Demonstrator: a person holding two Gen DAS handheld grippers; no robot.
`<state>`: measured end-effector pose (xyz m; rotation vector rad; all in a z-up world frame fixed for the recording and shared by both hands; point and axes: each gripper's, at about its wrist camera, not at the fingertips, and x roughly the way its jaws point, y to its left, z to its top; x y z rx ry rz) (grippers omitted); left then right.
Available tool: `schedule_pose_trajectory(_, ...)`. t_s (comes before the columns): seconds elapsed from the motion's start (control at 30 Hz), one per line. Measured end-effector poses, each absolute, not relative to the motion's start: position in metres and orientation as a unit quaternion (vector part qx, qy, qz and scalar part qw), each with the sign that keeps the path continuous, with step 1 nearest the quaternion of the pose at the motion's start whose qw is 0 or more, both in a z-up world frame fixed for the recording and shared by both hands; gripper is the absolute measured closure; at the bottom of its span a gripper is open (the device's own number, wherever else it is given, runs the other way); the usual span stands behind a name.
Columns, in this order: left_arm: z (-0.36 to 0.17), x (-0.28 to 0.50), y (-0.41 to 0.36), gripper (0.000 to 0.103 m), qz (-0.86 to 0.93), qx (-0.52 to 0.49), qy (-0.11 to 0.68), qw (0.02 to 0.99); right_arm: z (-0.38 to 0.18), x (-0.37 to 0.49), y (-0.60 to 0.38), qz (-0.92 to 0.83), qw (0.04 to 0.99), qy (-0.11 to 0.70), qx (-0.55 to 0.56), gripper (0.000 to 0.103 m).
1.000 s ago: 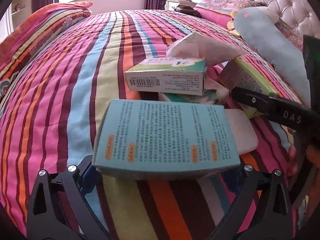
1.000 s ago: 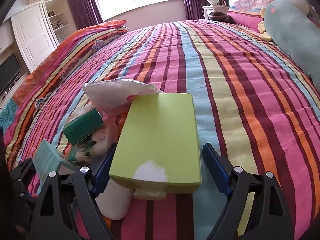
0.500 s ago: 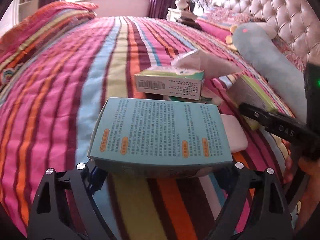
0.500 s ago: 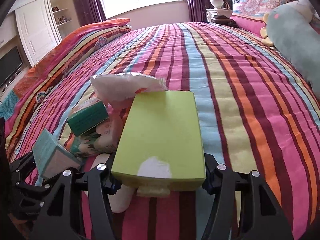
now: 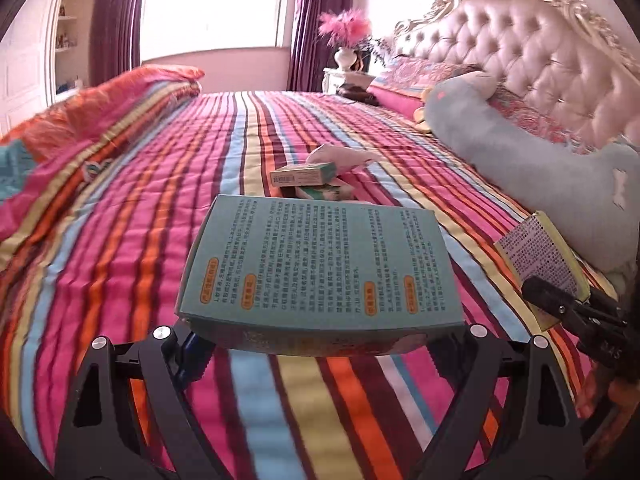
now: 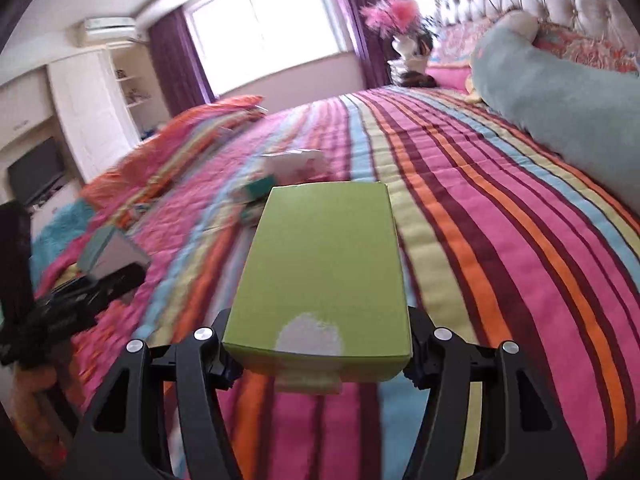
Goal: Collect trash
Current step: 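Carry the blue box and lime-green box over the wastebasket and open both tools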
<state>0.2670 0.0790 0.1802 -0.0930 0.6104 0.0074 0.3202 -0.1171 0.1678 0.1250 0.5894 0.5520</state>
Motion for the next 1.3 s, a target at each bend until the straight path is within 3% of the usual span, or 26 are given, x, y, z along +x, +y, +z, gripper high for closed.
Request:
schedule_pose_trajectory(0.27, 0.150, 0.113, 0.049, 0.018, -0.029, -0.018, 0.319, 0.947, 0.148, 0.182, -0.125, 0.338, 0.890, 0.304, 0.033, 0.046)
schedule_pose_trajectory(0.47, 0.037, 0.004, 0.023, 0.018, -0.070, -0.064, 0.460, 0.883, 0.070, 0.087, -0.133, 0.358, 0.835, 0.417, 0.009, 0.046)
schedule_pose_trajectory(0.6, -0.046, -0.003, 0.013, 0.018, -0.083, -0.083, 0.569, 0.814, -0.009, 0.064, -0.120, 0.341, 0.781, 0.524, -0.001, 0.046)
schedule_pose_trajectory(0.73, -0.095, 0.015, 0.013, 0.018, -0.078, -0.082, 0.624, 0.773, -0.081, 0.052, -0.098, 0.312, 0.715, 0.625, -0.028, 0.046)
schedule_pose_trajectory(0.93, -0.148, 0.025, 0.000, 0.018, -0.090, -0.060, 0.695, 0.711, -0.097, 0.047, -0.083, 0.292, 0.699, 0.652, -0.035, 0.046)
schedule_pose_trajectory(1.3, -0.157, 0.025, -0.013, 0.018, -0.088, -0.041, 0.707, 0.700, -0.112, 0.055, -0.068, 0.291, 0.684, 0.669, -0.032, 0.046)
